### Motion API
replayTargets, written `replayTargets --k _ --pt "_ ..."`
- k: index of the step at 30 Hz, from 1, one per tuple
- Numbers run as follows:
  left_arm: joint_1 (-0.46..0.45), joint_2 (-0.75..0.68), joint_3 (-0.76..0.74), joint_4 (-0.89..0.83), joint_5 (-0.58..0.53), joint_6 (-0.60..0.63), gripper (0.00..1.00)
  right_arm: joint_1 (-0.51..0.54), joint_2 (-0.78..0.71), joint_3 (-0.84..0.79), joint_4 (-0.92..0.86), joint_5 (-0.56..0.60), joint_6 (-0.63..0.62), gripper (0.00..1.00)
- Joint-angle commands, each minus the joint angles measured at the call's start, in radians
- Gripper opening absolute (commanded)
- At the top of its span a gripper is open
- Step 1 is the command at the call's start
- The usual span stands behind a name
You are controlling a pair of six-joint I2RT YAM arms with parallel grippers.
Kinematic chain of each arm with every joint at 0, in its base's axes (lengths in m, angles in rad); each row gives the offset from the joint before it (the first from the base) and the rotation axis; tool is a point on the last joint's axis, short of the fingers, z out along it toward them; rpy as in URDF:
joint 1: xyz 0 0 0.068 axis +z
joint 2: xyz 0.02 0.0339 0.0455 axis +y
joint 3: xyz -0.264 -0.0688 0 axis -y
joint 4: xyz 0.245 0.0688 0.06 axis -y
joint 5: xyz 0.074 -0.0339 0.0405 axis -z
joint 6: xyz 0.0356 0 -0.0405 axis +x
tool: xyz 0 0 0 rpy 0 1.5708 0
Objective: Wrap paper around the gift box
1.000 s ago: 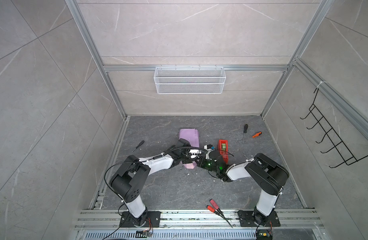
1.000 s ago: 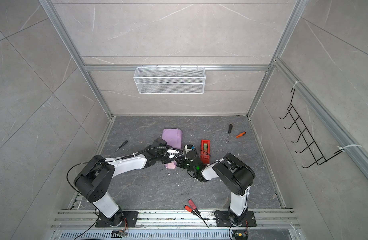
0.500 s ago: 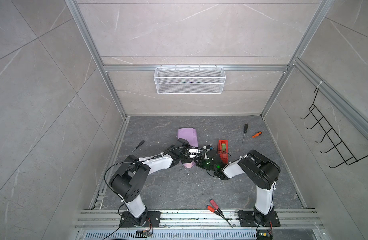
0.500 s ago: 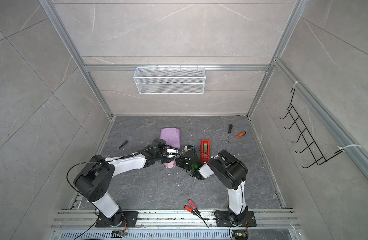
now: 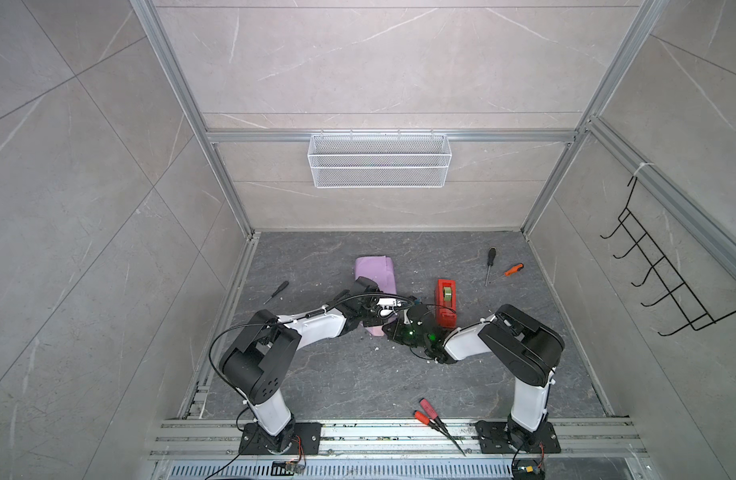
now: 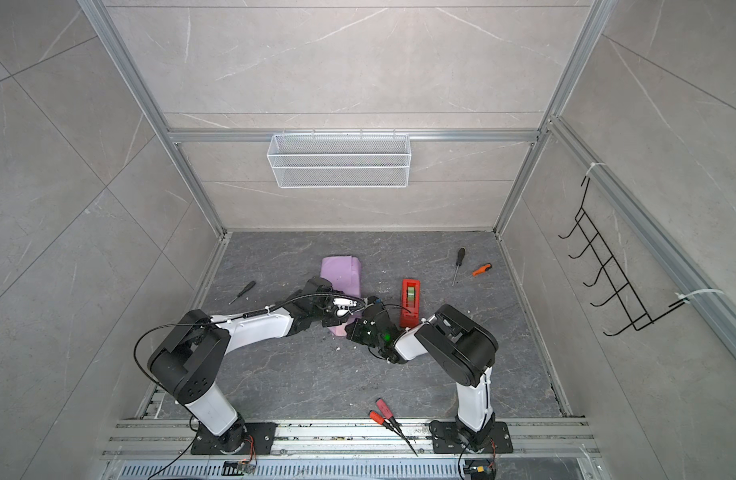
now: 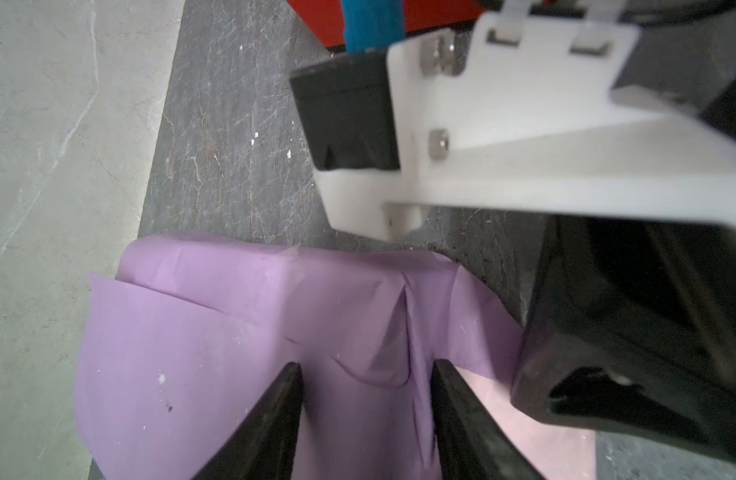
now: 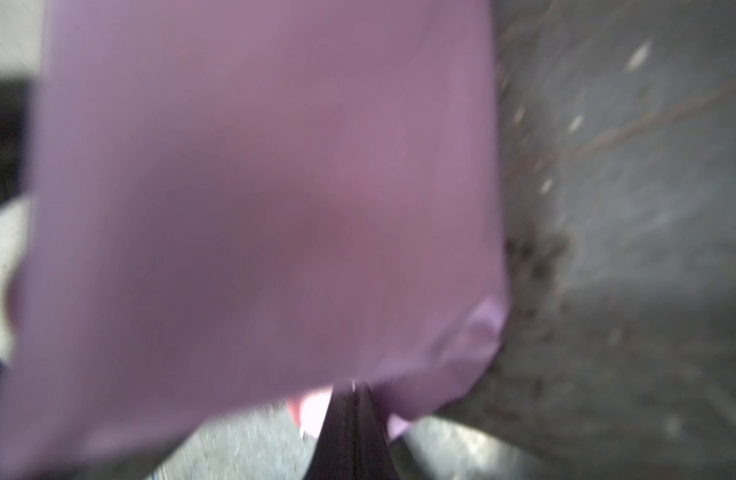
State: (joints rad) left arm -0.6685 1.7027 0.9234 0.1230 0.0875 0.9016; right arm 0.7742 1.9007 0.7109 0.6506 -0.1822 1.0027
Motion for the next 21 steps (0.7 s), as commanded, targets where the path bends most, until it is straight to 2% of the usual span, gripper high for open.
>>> replayTargets --k 1,5,9,11,14,17,19,21 --pt "0.004 0.035 -0.019 -0.065 0.002 0.009 0.53 0.016 -0.024 -0.025 -0.152 0.011 0.004 0.0" --pt "0.003 0.031 -0.016 -0.063 0.004 0.006 0.53 0.027 -0.091 -0.042 -0.135 0.027 -0.033 0.0" --pt "0.003 0.025 0.004 -0.098 0.008 -0.005 0.6 0.021 -0.221 -0.104 -0.098 0.099 -0.085 0.01" --pt "0.003 0.017 0.024 -0.119 0.014 -0.022 0.63 0.012 -0.315 -0.136 -0.106 0.135 -0.132 0.05" --pt "0.004 0.012 0.073 -0.169 0.029 -0.042 0.69 -0.008 -0.454 -0.159 -0.222 0.197 -0.224 0.12" --pt "0.005 -0.002 0.156 -0.285 0.063 -0.06 0.71 -0.02 -0.638 -0.175 -0.356 0.307 -0.306 0.29" --pt "0.005 -0.018 0.202 -0.378 0.114 -0.029 0.73 -0.024 -0.762 -0.18 -0.454 0.409 -0.374 0.43" --pt "0.001 -0.028 0.238 -0.437 0.127 -0.028 0.74 -0.028 -0.856 -0.176 -0.548 0.524 -0.425 0.53"
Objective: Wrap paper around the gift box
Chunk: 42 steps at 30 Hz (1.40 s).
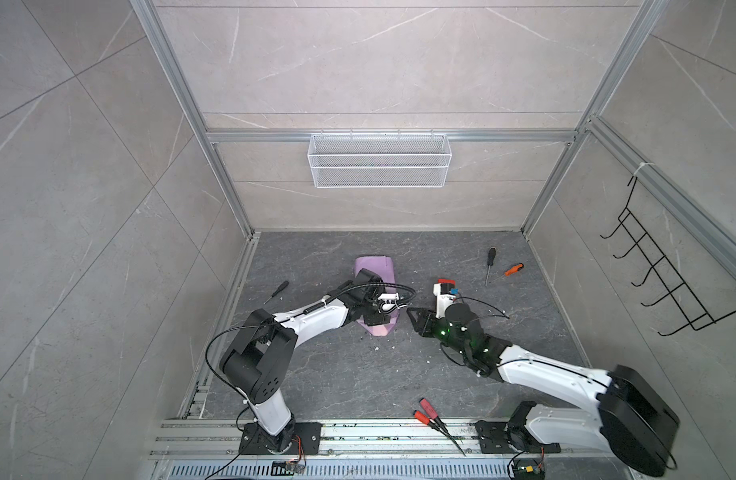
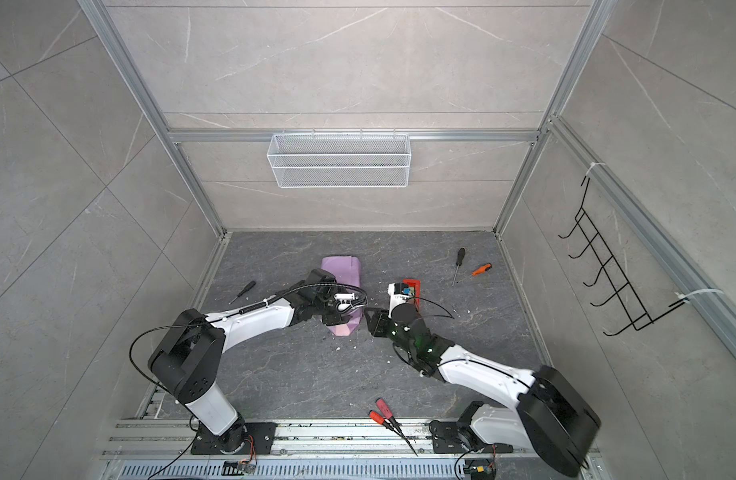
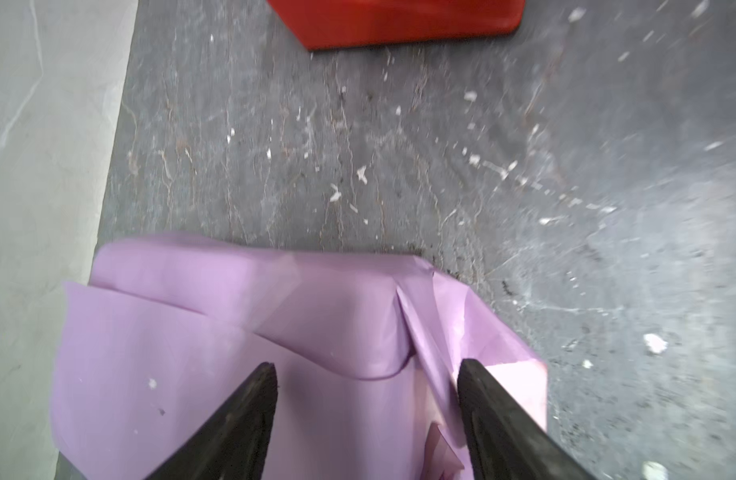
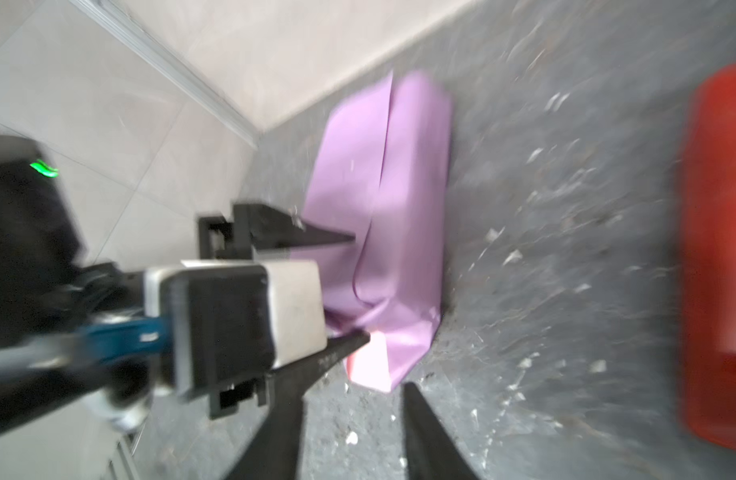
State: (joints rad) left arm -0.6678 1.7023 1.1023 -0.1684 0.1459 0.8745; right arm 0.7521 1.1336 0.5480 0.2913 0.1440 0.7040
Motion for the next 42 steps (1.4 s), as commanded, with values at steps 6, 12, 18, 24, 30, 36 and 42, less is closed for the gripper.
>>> replayTargets --k 6,12,18,24,30,36,42 --pt "0.005 -0.078 0.202 -0.333 0.078 -0.078 0.77 -0.011 -0.132 0.135 -0.456 0.305 -0.408 0.67" --pt "0.092 -0.113 0.315 -0.445 0.155 -0.221 0.81 -0.011 -0.048 0.268 -0.575 0.272 -0.594 0.69" --pt "0.222 -0.112 0.325 -0.418 0.194 -0.319 0.82 -0.01 0.022 0.319 -0.572 0.152 -0.833 0.69" --pt "0.308 -0.085 0.288 -0.373 0.207 -0.376 0.82 0.015 0.152 0.367 -0.572 0.061 -1.063 0.68" --pt "0.315 -0.032 0.271 -0.337 0.206 -0.377 0.82 0.058 0.255 0.376 -0.574 -0.07 -1.336 0.7" --pt "0.315 0.033 0.295 -0.341 0.193 -0.369 0.82 0.071 0.381 0.398 -0.585 -0.196 -1.538 0.68" --pt "0.315 0.078 0.306 -0.349 0.178 -0.347 0.82 0.071 0.548 0.473 -0.58 -0.177 -1.62 0.65"
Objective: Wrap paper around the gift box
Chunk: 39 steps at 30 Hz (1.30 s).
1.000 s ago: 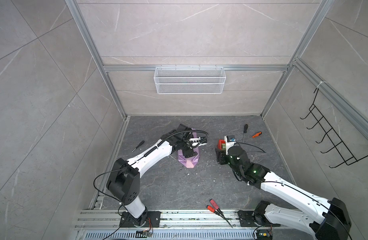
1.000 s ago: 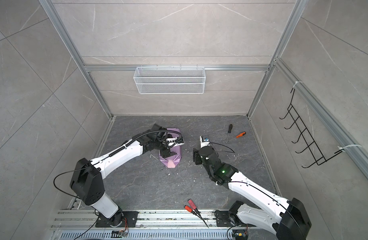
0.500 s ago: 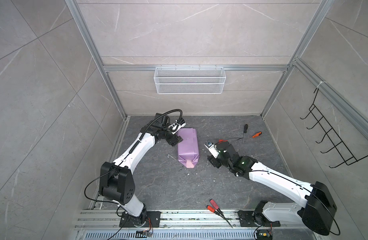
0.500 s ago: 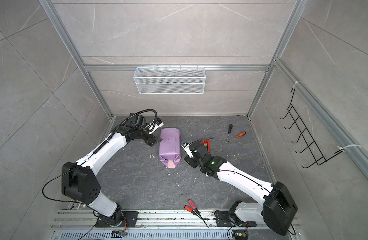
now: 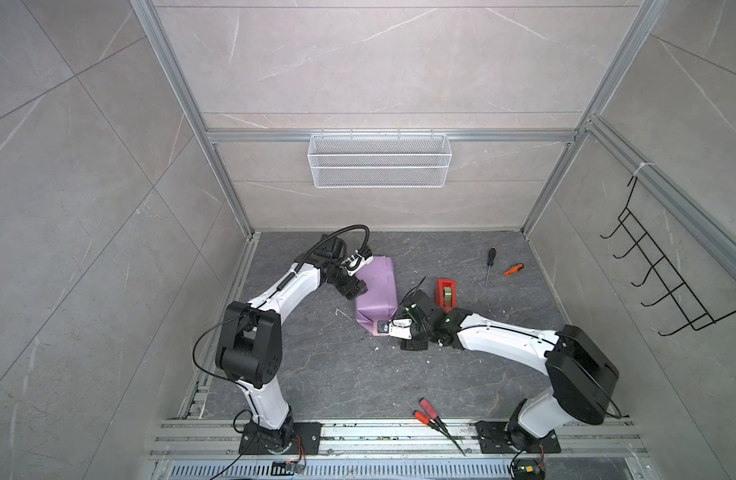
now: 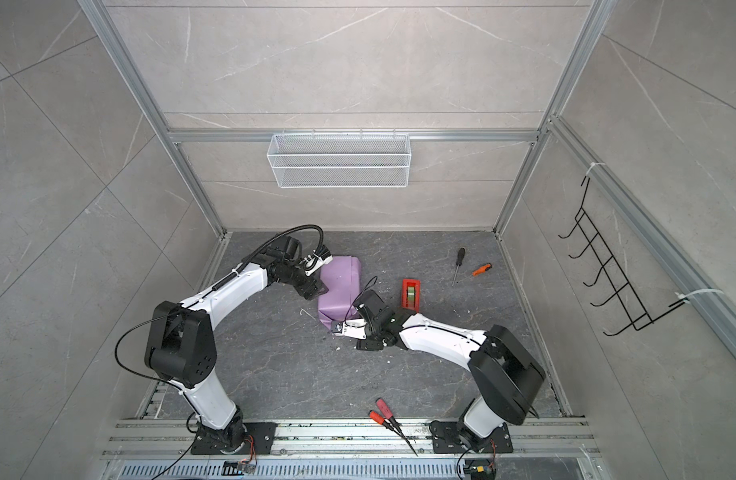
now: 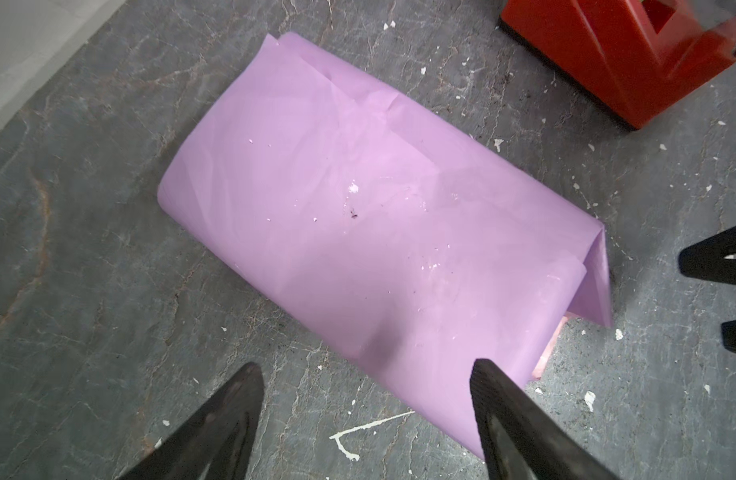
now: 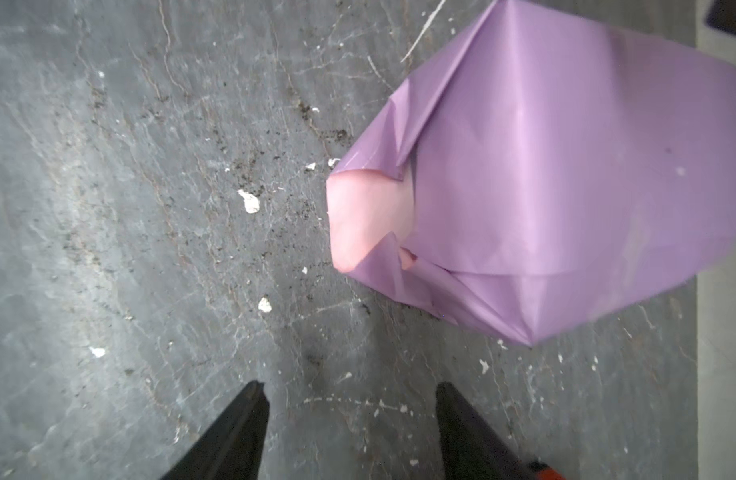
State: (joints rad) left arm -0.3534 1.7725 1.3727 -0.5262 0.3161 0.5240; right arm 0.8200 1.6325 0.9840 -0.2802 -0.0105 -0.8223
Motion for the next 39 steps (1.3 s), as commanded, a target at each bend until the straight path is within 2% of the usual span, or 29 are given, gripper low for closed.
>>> replayTargets --k 1,7,12,22,26,30,34,36,39 --pt "0.0 0.019 0.037 0.009 0.0 -0.001 0.82 0.002 0.075 0.044 0.001 -0.015 -0.107 0.64" --pt "-0.001 0.04 0.032 0.011 0.004 0.002 0.82 -0.013 0.212 0.134 -0.029 -0.02 -0.169 0.48" --pt "-0.002 0.05 0.034 0.006 0.012 0.001 0.82 -0.038 0.289 0.211 -0.059 -0.037 -0.193 0.4" --pt "-0.008 0.064 0.02 0.017 0.01 0.01 0.81 -0.056 0.35 0.259 -0.092 -0.075 -0.248 0.35" --pt "-0.011 0.066 0.022 0.01 0.005 0.014 0.81 -0.053 0.364 0.28 -0.132 -0.08 -0.254 0.28" --pt "-0.013 0.071 0.024 0.013 0.004 0.014 0.81 -0.054 0.364 0.276 -0.141 -0.112 -0.281 0.28" --pt "-0.012 0.066 0.025 0.005 0.0 0.022 0.81 -0.051 0.372 0.292 -0.223 -0.146 -0.333 0.36" --pt "-0.013 0.067 0.02 0.011 0.0 0.022 0.81 -0.051 0.378 0.293 -0.241 -0.131 -0.376 0.42" --pt "-0.014 0.064 0.02 0.006 0.001 0.023 0.81 -0.051 0.401 0.324 -0.266 -0.078 -0.366 0.44"
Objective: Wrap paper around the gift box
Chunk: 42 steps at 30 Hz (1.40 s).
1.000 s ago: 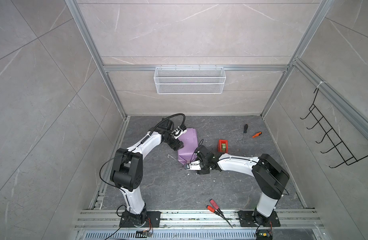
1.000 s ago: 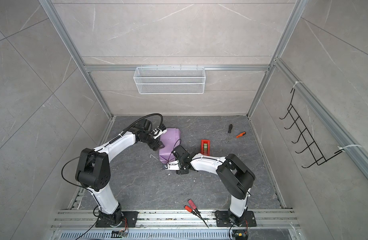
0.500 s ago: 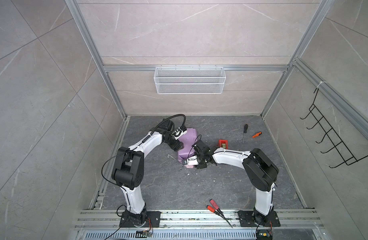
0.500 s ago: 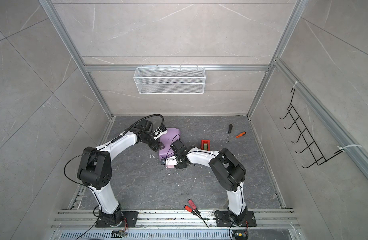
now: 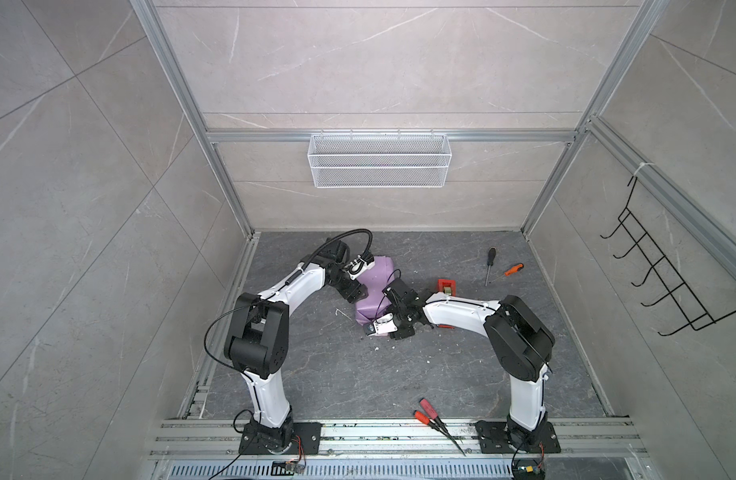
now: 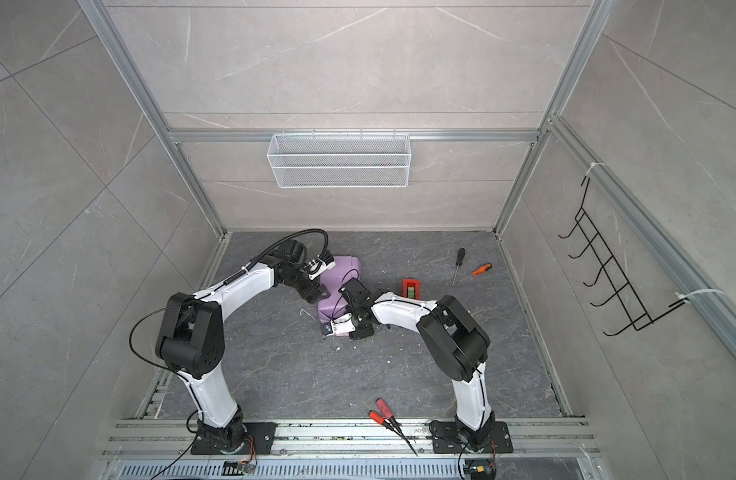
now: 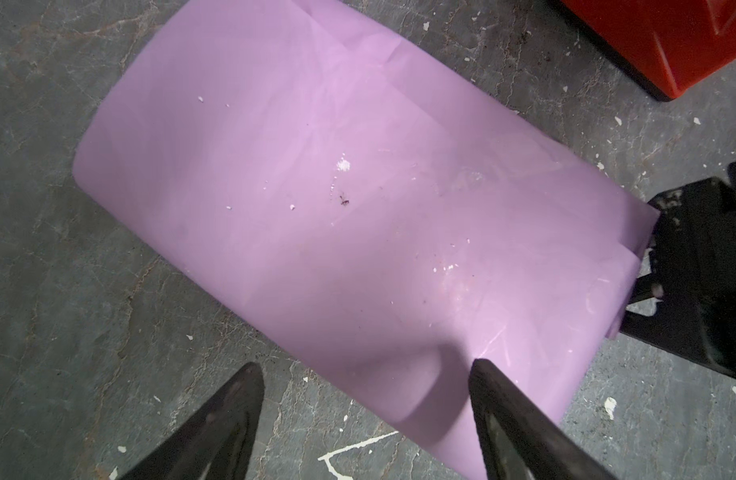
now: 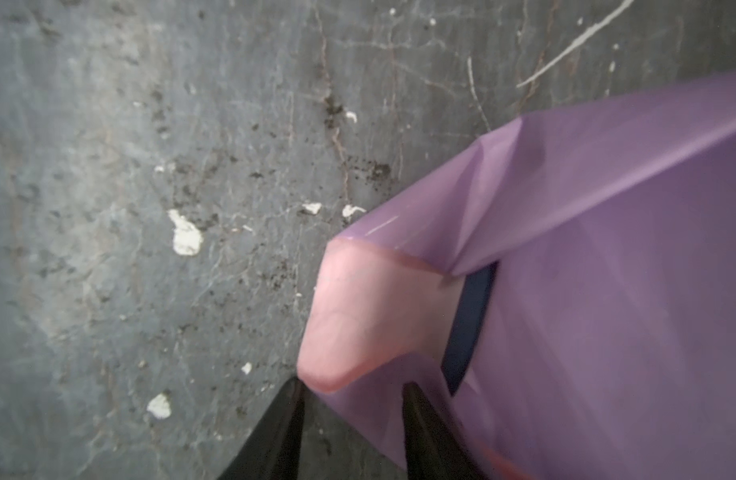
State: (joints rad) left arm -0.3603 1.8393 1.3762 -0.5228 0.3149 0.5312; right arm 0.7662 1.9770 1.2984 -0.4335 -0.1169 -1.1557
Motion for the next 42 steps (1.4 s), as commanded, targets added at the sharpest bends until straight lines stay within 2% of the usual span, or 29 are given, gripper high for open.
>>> replayTargets --k 1,11,15,19,24,28,33,36,42 --pt "-0.007 -0.007 0.017 0.001 0.001 0.016 0.81 0.003 0.057 0.011 -0.111 0.034 -0.031 0.44" --pt "-0.006 -0.003 0.01 0.01 -0.001 0.021 0.81 0.007 0.079 0.021 -0.103 0.015 -0.058 0.19" --pt "-0.006 -0.014 0.017 0.005 0.008 0.007 0.81 0.011 0.097 0.061 -0.12 0.034 -0.028 0.0" --pt "-0.005 -0.055 0.019 0.004 0.034 0.006 0.82 0.012 0.071 0.062 -0.096 0.02 -0.01 0.0" --pt "0.043 -0.147 -0.012 0.023 0.131 0.046 0.85 0.012 -0.031 0.015 -0.082 -0.048 0.031 0.0" --pt "0.084 -0.248 -0.105 0.057 0.321 0.181 1.0 0.013 -0.114 -0.059 -0.021 -0.091 0.123 0.0" --pt "0.093 -0.247 -0.122 -0.036 0.434 0.34 1.0 0.012 -0.193 -0.165 0.151 -0.149 0.322 0.0" --pt "0.1 -0.26 -0.166 -0.065 0.506 0.527 1.0 0.016 -0.207 -0.208 0.244 -0.15 0.452 0.0" --pt "0.1 -0.262 -0.217 -0.063 0.52 0.759 1.0 0.031 -0.252 -0.304 0.408 -0.123 0.624 0.0"
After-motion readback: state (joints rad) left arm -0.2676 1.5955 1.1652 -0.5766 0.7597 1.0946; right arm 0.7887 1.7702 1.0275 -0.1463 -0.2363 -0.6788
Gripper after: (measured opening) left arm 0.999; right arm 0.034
